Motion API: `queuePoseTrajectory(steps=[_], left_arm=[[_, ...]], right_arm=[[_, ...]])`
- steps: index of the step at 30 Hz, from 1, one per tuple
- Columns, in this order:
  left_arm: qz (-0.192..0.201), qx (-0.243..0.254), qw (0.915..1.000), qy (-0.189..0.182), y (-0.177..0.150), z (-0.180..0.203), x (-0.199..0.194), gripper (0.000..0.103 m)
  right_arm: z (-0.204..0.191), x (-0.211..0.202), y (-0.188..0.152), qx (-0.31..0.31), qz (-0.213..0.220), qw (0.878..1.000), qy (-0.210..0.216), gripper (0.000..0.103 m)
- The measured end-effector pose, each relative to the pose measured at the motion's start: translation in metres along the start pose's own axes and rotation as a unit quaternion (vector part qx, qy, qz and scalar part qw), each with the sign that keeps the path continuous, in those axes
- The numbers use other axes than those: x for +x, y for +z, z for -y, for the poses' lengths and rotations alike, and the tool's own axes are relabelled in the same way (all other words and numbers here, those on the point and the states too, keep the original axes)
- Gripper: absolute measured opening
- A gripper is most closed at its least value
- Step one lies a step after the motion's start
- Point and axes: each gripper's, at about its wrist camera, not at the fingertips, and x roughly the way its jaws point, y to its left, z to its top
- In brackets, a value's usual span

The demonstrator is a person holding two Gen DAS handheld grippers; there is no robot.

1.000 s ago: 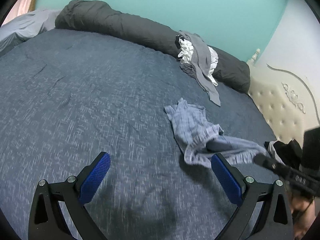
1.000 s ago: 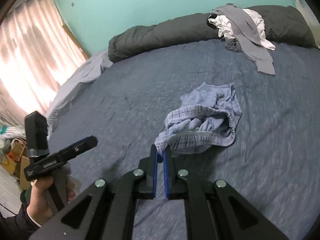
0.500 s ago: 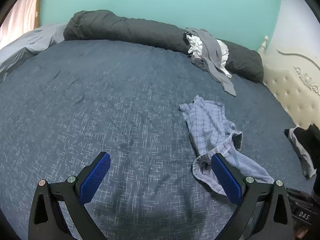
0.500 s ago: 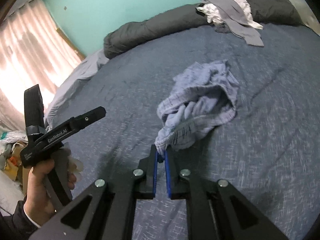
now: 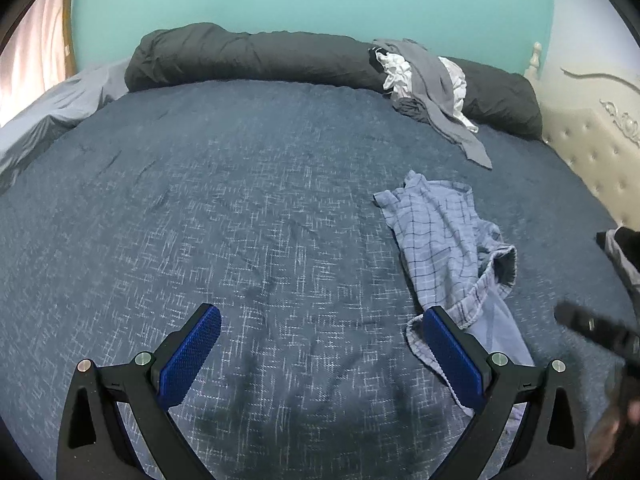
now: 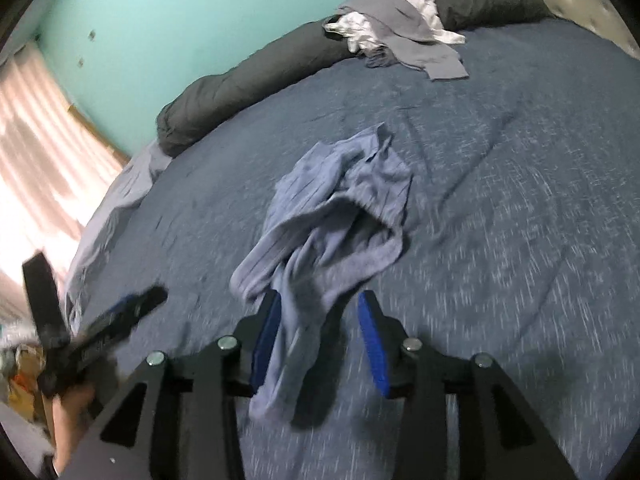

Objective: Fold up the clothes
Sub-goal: 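Grasp the waistband of the plaid shorts with the right gripper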

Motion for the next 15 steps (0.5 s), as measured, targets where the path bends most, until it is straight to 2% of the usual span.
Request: queuePoseTrajectory(steps=[3, 8, 15], left_arm=[[-0.002, 0.006, 1.0000, 0.007, 0.000, 0.002, 0.004, 0.103], [-0.002, 0.018, 0.9997, 0.018, 0.000, 0.005, 0.009, 0.103], [-0.010, 0.014, 0.9996, 0.022, 0.004, 0.002, 0.020, 0.103]], right_arm=[[0.005, 0.014, 0.013, 0.003, -0.002, 1.000, -0.001, 0.047], [0.007, 0.035, 0.027, 0.011, -0.011, 1.000, 0.010, 0.048], [0.008, 0.057, 0.023, 0.006, -0.037, 0.999, 0.006, 0.048]])
